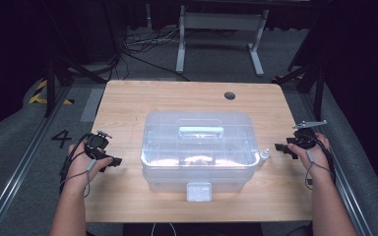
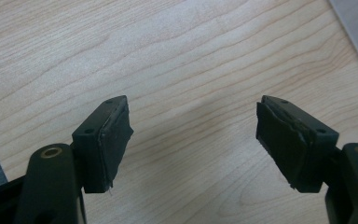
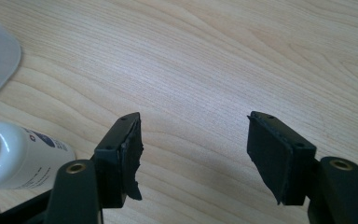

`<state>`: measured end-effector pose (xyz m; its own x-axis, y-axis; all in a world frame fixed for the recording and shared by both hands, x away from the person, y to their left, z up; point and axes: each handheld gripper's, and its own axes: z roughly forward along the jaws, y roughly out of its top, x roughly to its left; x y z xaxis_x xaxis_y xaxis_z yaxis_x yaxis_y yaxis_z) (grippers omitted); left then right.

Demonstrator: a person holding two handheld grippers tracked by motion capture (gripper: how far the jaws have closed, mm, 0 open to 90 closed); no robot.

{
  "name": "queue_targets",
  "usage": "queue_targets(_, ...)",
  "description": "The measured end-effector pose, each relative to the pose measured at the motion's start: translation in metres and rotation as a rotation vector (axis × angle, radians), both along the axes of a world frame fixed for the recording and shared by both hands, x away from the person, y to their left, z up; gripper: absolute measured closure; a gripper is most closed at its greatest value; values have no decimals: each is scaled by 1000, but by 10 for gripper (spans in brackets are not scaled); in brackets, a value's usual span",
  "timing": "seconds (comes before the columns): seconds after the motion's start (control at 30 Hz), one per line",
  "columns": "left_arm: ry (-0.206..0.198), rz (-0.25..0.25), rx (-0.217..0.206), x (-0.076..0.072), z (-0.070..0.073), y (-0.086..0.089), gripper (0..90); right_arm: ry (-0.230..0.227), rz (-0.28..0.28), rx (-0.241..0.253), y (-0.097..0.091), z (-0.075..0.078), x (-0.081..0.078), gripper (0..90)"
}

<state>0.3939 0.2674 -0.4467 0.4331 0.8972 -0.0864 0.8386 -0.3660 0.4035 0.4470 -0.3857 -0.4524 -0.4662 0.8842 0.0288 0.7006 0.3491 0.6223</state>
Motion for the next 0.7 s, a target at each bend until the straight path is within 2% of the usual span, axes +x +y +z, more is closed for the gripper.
queue_targets(0.2,12,-49,-23,-2,4,-4,321,0,-2,1,-1,0,-1,355)
queue_targets(0.3,-9,-96,-37,-4,10,-5,315,4,-1,-5,0,-1,-1,335)
queue_targets(0.33,-13,-97,-46,-5,13,-5,321,5,2,-7,0,-1,-1,329)
queue_targets(0.5,-30,-111,-37,-9,28,-11,339,-4,1,-14,0,-1,-2,304)
queue_targets(0.7,-78,-131,-44,-12,47,-18,325,-5,11,-8,0,-2,-6,264)
